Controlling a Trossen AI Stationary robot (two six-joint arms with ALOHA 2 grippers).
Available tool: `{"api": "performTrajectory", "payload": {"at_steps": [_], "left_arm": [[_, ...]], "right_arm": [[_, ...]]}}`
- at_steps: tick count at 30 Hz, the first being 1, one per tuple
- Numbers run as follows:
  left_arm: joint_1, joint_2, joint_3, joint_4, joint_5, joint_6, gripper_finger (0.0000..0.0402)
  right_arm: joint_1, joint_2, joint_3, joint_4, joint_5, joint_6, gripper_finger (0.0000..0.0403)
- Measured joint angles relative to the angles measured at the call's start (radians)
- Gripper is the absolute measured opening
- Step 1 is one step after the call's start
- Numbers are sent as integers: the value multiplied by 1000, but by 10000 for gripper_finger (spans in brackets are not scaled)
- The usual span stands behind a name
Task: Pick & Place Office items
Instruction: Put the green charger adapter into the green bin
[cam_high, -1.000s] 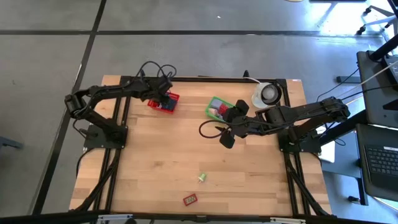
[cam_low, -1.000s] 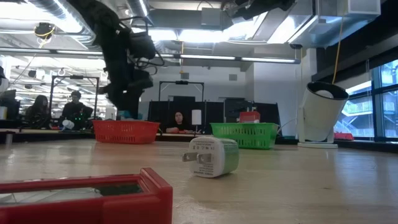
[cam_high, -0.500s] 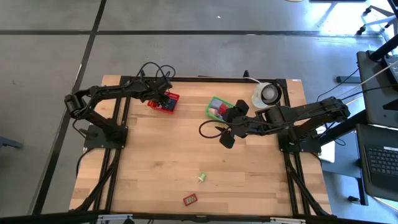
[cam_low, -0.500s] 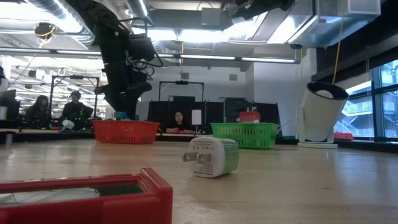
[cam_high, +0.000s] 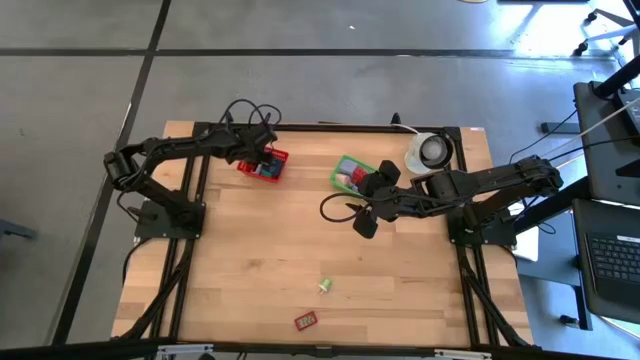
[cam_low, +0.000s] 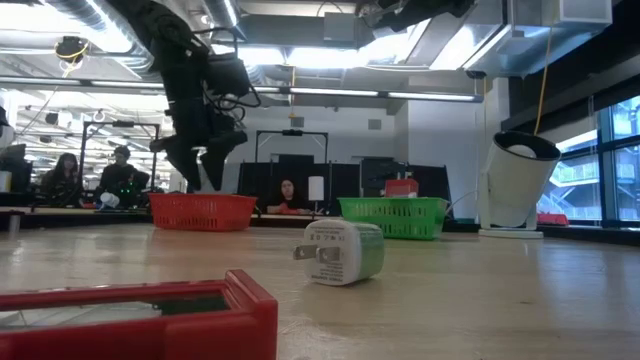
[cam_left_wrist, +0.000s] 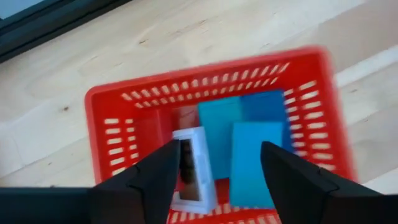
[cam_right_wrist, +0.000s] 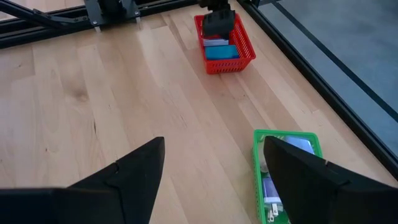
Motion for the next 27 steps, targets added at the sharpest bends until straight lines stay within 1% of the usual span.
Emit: {"api": "performTrajectory", "payload": {"at_steps": [3, 6, 9, 11, 12, 14, 16, 22, 27], "left_arm": [[0, 0, 43, 1, 54, -13, 233], [-5, -9, 105, 1, 176, -14, 238], [-29, -28, 170, 3, 309, -35, 235], [-62, -44, 198, 5, 370, -73, 228], [-83, -55, 205, 5, 381, -91, 224], [-138, -84, 209, 3, 375, -126, 217], [-209, -113, 207, 3, 348, -163, 211], [-477, -176, 206, 4, 207, -273, 198], [-704, -177, 205, 2, 101, -373, 197]], "right_arm": [[0, 0, 0, 0, 0, 0, 277], [0, 0, 0, 0, 0, 0, 277], [0, 0, 0, 0, 0, 0, 277], [0, 0, 0, 3, 0, 0, 277], [0, 0, 0, 10, 0, 0, 277], [0, 0, 0, 35, 0, 0, 277], [0, 0, 0, 69, 0, 0, 277], [0, 0, 0, 149, 9, 0, 277], [0, 0, 0, 168, 82, -1, 277]]}}
